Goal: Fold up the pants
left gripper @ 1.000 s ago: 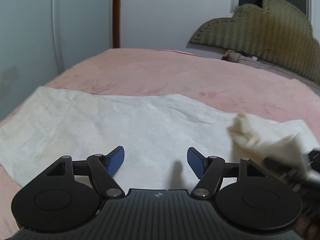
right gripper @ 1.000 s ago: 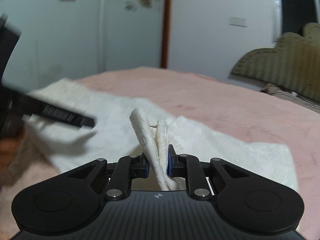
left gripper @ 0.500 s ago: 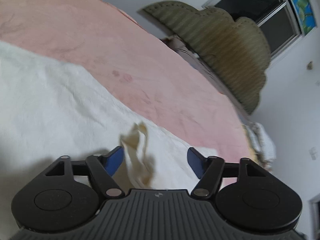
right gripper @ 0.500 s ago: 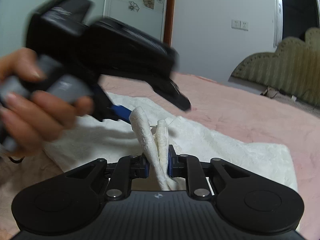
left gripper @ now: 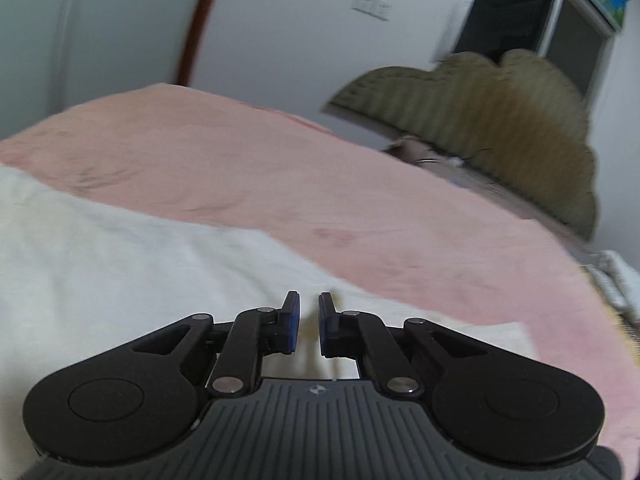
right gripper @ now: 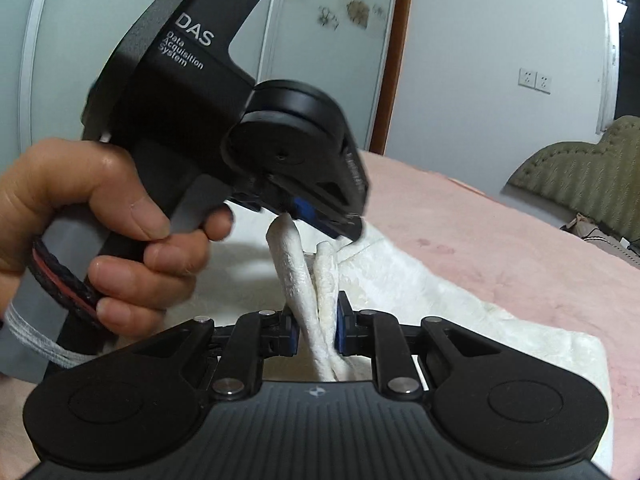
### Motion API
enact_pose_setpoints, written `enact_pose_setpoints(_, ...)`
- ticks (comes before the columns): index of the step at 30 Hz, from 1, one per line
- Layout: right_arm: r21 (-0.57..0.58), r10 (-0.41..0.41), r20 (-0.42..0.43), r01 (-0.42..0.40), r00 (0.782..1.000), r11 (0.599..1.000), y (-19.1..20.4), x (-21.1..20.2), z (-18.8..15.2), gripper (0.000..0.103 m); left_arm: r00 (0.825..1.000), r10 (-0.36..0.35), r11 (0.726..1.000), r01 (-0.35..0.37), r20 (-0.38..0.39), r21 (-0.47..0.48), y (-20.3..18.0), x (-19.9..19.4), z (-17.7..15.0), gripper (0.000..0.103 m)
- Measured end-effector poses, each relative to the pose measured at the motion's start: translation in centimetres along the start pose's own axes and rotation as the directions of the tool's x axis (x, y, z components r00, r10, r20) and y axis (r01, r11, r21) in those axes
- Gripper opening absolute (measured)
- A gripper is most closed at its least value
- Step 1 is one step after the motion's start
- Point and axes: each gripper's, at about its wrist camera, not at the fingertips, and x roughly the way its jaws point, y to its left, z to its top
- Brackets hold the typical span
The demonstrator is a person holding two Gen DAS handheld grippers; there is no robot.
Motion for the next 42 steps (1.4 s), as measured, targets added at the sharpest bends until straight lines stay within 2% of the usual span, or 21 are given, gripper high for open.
enact_pose_setpoints(5,-0.015,0.027,0.014,-0.027,1.000,1.000,0.0,0.5,0.6,0.017,0.999,0.039,0.994,-0.038,0.012,-0.104,2.3,-1.1,0.9,0.016)
enact_pose_setpoints(6,-0.031,0.038,0.001,-0.038,0.999,0.999,0.3,0.8,0.6,0.017,0.999,0.053,0.992,-0.051,0.014,-0.113,2.6,-1.3,1.1,0.016)
enact_pose_setpoints(8,-0.074,0.067,-0.077,-0.073,0.995,0.995,0.8,2.0,0.5,0.019,0.998,0.067,0.989,-0.065,0.010,-0.130,3.2,-1.6,1.4,0.018)
enact_pose_setpoints(10,-0.131,0.026,-0.100,-0.039,0.995,0.991,1.7,2.2,0.4,0.021,0.997,0.071,0.987,-0.072,-0.012,-0.145,3.7,-1.7,1.6,0.023)
enact_pose_setpoints(11,-0.152,0.015,-0.098,-0.030,0.995,0.988,1.9,1.9,0.5,0.024,0.997,0.071,0.985,-0.074,-0.022,-0.155,4.1,-1.8,1.6,0.027)
enact_pose_setpoints(12,-0.160,0.016,-0.099,-0.032,0.995,0.987,2.0,1.4,0.7,0.036,0.997,0.070,0.984,-0.073,-0.028,-0.164,4.5,-1.9,1.6,0.029)
enact_pose_setpoints(13,-0.157,0.028,-0.092,-0.042,0.995,0.987,1.8,0.8,0.9,0.052,0.997,0.072,0.983,-0.077,-0.033,-0.170,4.8,-2.0,1.5,0.034)
enact_pose_setpoints(14,-0.146,0.061,-0.070,-0.071,0.996,0.987,1.4,-0.2,1.2,0.058,0.996,0.078,0.981,-0.083,-0.037,-0.173,5.0,-2.0,1.5,0.037)
enact_pose_setpoints(16,-0.079,0.172,-0.005,-0.172,0.985,0.982,-0.1,-2.6,1.8,0.060,0.995,0.094,0.978,-0.100,-0.044,-0.181,5.7,-2.2,1.5,0.039)
enact_pose_setpoints(17,-0.039,0.203,0.026,-0.202,0.979,0.979,-0.9,-3.6,2.0,0.060,0.994,0.099,0.977,-0.106,-0.047,-0.187,6.1,-2.3,1.5,0.039)
enact_pose_setpoints(18,-0.001,0.212,0.058,-0.212,0.976,0.977,-1.8,-4.3,2.3,0.059,0.993,0.102,0.974,-0.110,-0.051,-0.197,6.5,-2.4,1.5,0.039)
enact_pose_setpoints(20,0.027,0.171,0.075,-0.174,0.982,0.984,-3.2,-4.9,2.3,0.059,0.994,0.090,0.971,-0.102,-0.062,-0.217,7.2,-2.7,1.5,0.040)
enact_pose_setpoints(23,-0.033,0.095,-0.009,-0.095,0.995,0.995,-3.1,-3.5,1.6,0.054,0.996,0.035,0.969,-0.054,-0.082,-0.243,7.4,-3.4,1.6,0.040)
enact_pose_setpoints(25,-0.060,0.093,-0.063,-0.097,0.994,0.994,-2.9,-2.5,1.2,0.049,0.995,-0.018,0.970,-0.006,-0.097,-0.241,7.2,-4.0,1.8,0.040)
enact_pose_setpoints(29,-0.164,0.074,-0.103,-0.091,0.992,0.982,-0.9,-1.9,0.4,0.048,0.985,-0.103,0.971,0.070,-0.136,-0.228,6.4,-5.0,1.6,0.040)
enact_pose_setpoints(32,-0.204,0.040,-0.121,-0.064,0.992,0.977,0.3,-1.3,0.2,0.032,0.969,-0.165,0.958,0.114,-0.184,-0.263,6.3,-5.1,1.2,0.040)
enact_pose_setpoints(34,-0.172,0.051,-0.127,-0.073,0.991,0.982,0.0,-0.8,0.3,0.013,0.952,-0.221,0.941,0.151,-0.211,-0.303,6.4,-5.0,1.0,0.043)
enact_pose_setpoints(36,-0.107,0.069,-0.102,-0.080,0.992,0.991,-1.0,-1.1,0.2,0.010,0.932,-0.275,0.919,0.183,-0.237,-0.348,6.4,-4.7,0.6,0.048)
enact_pose_setpoints(38,0.033,0.112,-0.068,-0.110,0.991,0.993,-2.8,-1.3,0.3,0.009,0.911,-0.329,0.893,0.215,-0.247,-0.396,6.5,-4.5,0.4,0.053)
enact_pose_setpoints(42,0.249,0.170,-0.005,-0.163,0.985,0.955,-6.1,-2.4,-0.1,0.007,0.873,-0.419,0.832,0.260,-0.249,-0.489,6.8,-3.6,0.0,0.066)
